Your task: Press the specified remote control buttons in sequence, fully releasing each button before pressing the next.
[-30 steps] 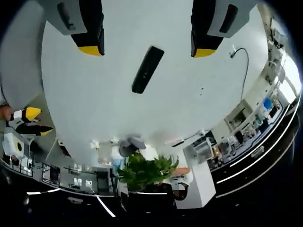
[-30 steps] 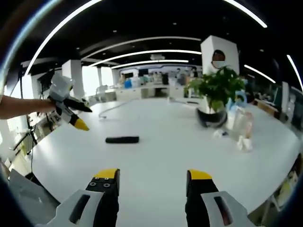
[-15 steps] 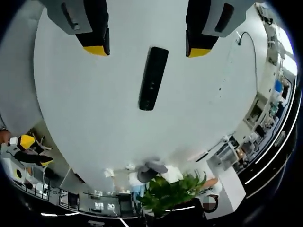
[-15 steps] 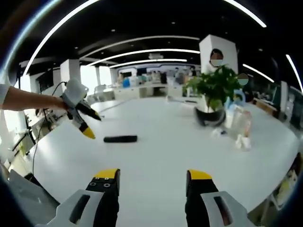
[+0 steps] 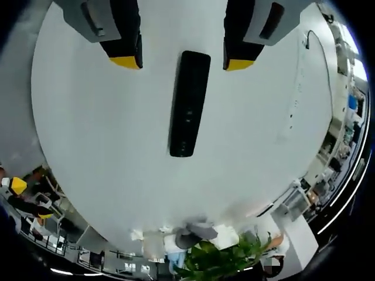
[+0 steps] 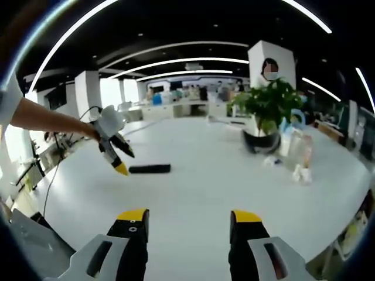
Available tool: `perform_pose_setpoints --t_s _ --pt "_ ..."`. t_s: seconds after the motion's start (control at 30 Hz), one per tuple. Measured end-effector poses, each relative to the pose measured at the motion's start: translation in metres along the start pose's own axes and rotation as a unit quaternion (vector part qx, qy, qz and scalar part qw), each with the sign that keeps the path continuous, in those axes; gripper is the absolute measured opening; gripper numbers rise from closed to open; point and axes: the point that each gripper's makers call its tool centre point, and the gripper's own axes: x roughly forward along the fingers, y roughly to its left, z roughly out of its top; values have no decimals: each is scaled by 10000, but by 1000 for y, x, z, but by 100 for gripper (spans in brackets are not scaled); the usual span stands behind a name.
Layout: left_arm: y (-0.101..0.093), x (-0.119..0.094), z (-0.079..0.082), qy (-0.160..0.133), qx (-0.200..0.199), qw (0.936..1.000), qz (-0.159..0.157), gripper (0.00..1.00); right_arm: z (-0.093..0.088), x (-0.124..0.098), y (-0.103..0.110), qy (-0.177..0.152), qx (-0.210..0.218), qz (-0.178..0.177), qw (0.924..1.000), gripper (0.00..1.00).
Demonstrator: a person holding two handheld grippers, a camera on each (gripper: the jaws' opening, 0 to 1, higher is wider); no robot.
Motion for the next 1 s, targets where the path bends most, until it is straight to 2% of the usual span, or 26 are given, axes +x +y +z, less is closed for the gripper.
perform_pose_setpoints --t_s 0.13,0.23,0.47,0.7,0.87,1.0 --pt "4 5 1 61 -22 10000 -22 55 -1 1 0 24 -9 6 10000 53" --pt "6 11 2 86 -11 10000 -9 48 -1 1 0 29 -24 4 10000 53" --pt "10 19 2 198 123 9997 -61 49 -2 1 0 56 -16 -9 10000 52" --pt "11 21 2 218 8 9994 -281 49 -4 1 0 121 -28 -12 9999 52" --pt "7 23 1 310 -36 9977 -599 46 -5 1 1 151 -54 10 9999 51" --pt "5 24 1 356 112 9968 -710 44 -5 1 1 154 -51 -4 9999 51"
